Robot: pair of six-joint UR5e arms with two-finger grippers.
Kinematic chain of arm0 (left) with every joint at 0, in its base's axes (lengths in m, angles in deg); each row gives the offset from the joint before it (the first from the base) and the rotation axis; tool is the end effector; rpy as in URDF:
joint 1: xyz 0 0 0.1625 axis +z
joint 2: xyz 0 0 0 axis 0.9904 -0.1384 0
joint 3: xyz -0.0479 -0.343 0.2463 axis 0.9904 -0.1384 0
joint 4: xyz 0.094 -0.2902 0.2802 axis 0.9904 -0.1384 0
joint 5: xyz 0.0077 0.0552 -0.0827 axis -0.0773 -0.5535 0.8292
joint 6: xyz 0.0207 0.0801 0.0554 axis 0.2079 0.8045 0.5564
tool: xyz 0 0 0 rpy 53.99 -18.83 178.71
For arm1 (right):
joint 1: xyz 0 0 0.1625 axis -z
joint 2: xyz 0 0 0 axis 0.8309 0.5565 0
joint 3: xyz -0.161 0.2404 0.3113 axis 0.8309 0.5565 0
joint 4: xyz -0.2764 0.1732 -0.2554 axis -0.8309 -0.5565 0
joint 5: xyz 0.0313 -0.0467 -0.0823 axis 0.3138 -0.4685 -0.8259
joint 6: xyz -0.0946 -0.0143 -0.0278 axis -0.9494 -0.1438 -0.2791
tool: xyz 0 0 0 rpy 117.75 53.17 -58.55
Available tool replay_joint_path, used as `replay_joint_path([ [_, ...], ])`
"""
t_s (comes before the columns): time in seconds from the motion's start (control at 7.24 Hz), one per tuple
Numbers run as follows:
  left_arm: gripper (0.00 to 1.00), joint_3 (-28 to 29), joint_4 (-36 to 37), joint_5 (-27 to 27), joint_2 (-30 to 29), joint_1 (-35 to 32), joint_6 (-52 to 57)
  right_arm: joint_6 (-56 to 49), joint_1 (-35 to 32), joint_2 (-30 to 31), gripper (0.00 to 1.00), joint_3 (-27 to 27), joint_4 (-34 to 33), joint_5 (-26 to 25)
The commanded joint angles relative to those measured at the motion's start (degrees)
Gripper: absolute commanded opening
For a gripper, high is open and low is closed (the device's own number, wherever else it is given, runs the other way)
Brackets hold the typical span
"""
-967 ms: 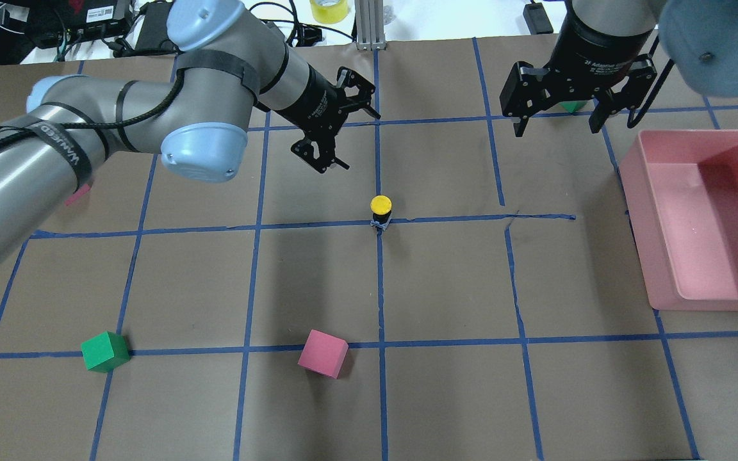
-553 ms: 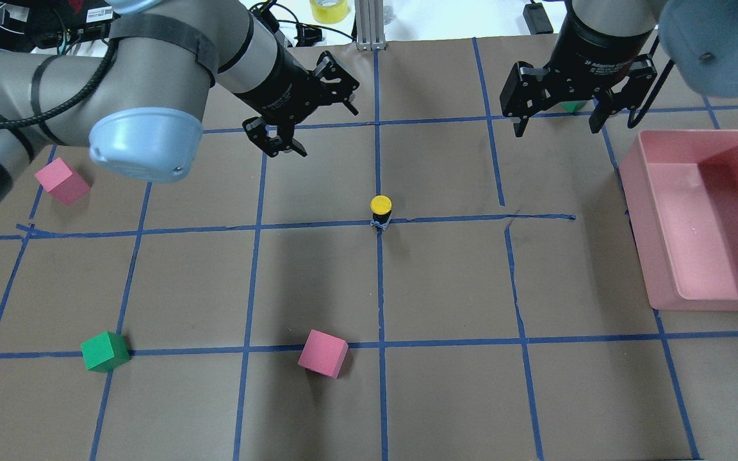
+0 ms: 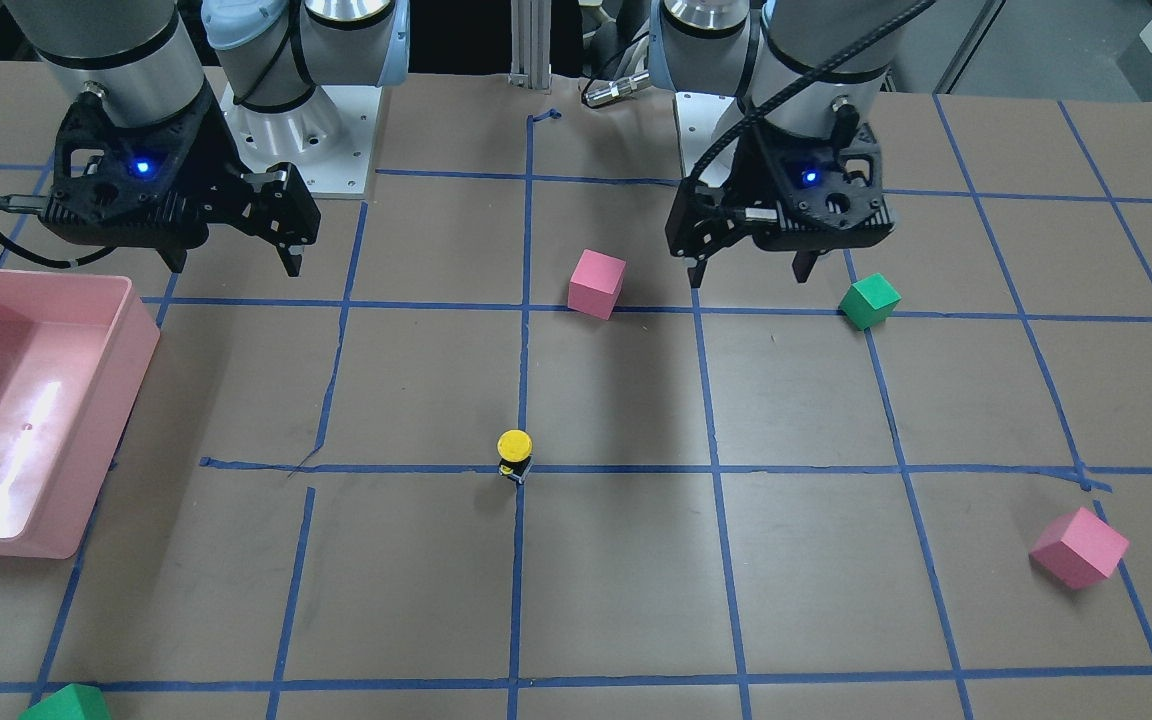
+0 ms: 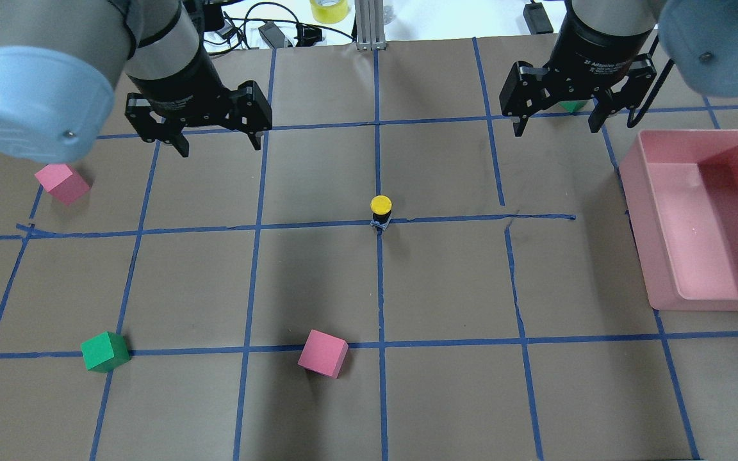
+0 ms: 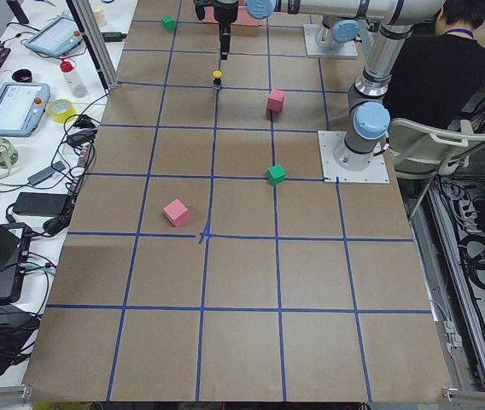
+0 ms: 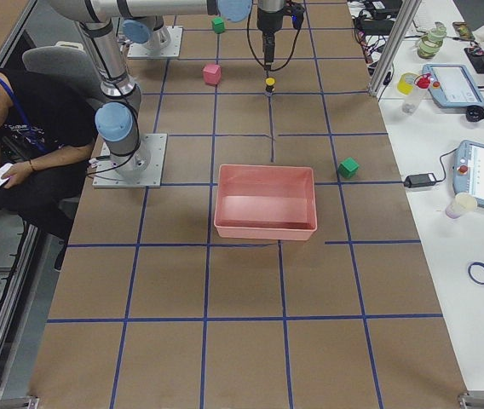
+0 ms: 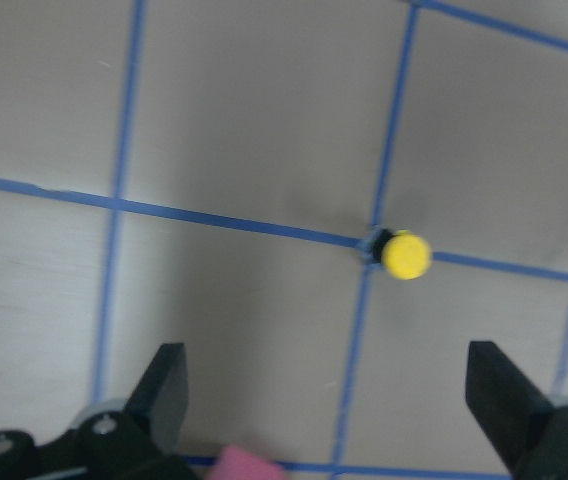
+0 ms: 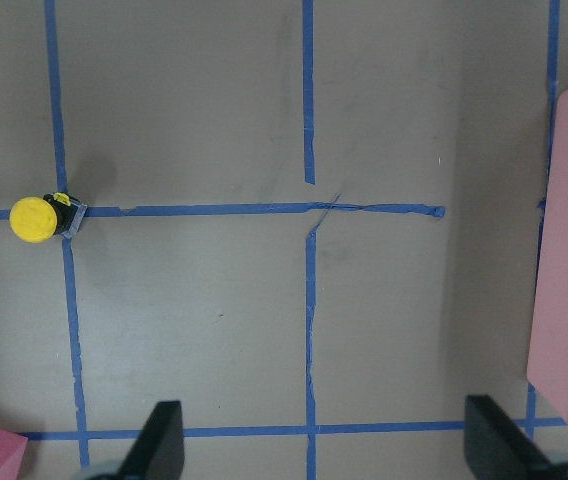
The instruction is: Align button upright
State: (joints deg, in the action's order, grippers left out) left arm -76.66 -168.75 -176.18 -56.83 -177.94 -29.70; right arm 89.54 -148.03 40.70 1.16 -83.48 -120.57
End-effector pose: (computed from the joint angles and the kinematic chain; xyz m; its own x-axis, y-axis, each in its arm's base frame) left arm -0.1823 -0.4954 0.4969 -0.9965 -0.0810 -0.0220 -0.0802 0.9962 -0.0349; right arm 0.1480 -0.5054 0.4978 -0.9998 0.0100 0.0149 0.0097 0.9998 -0.0183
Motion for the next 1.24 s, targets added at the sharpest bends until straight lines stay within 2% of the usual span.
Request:
replay_joint_path([
  [0.0,1.00,3.8,-7.9,2.0,1.1,1.0,1.0,0.1,0.0,0.0,1.00,0.0,0.0,0.0],
  [0.41,1.00,1.8,-6.6,2.1,2.6,1.1,4.4,0.1,0.0,0.0,1.00,0.0,0.0,0.0],
  [0.69,1.00,1.9,-0.5,2.2,3.4,1.2,14.0,0.0,0.0,0.0,1.00,0.0,0.0,0.1],
  [1.11,1.00,0.9,-0.3,2.3,3.9,1.1,14.1,0.0,-0.1,0.0,1.00,0.0,0.0,0.1],
])
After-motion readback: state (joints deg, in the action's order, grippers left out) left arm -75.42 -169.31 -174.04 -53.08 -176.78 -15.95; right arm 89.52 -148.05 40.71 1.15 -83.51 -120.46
